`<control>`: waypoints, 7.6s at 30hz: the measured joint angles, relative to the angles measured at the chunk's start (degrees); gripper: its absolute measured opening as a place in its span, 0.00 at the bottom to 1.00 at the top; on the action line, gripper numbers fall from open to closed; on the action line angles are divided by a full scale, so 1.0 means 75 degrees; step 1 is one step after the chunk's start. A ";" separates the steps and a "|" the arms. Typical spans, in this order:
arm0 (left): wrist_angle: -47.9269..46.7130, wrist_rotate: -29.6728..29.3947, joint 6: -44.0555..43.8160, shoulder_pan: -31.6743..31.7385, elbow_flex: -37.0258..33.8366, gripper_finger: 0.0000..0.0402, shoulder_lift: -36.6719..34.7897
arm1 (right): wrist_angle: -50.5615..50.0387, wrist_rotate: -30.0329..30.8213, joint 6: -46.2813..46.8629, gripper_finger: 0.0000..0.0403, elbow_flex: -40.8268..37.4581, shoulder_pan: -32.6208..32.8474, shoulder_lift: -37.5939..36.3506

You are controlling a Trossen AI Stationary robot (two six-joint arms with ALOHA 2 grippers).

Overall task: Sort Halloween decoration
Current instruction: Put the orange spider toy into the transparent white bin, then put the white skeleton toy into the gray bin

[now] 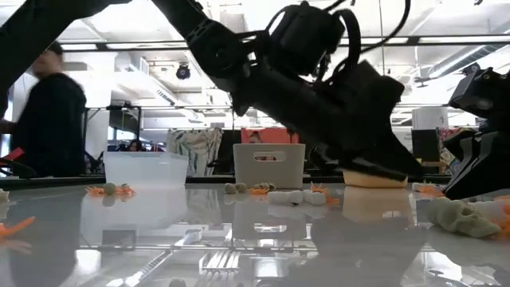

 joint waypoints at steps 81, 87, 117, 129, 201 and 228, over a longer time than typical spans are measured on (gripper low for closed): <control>-0.2549 0.0022 0.0840 -0.0031 0.0510 0.00 -0.1358 | -0.3975 0.0200 0.0928 0.47 0.2257 -0.0181 -0.2329; -0.5627 -0.1573 0.1260 -0.0023 0.0510 0.00 -0.2759 | -0.4018 0.1085 0.0614 0.48 0.2621 -0.0284 -0.2656; -0.7174 -0.1700 0.0769 0.6506 -0.4637 0.03 -0.7307 | -0.3879 0.2792 0.0216 0.47 0.2923 -0.1617 -0.1920; -0.7118 -0.1749 0.0772 0.6444 -0.4634 0.26 -0.7320 | -0.3514 0.2789 0.0465 0.48 0.2926 -0.1706 -0.1935; -0.1707 -0.1549 0.0543 0.0869 -0.7254 0.29 -1.1187 | -0.8386 -0.3635 -0.3518 0.11 0.4701 -0.4034 0.1361; -0.1564 -0.1551 0.0601 0.0869 -0.7233 0.29 -1.1142 | -0.5216 -0.4058 -0.2794 0.02 0.4619 -0.4404 -0.0562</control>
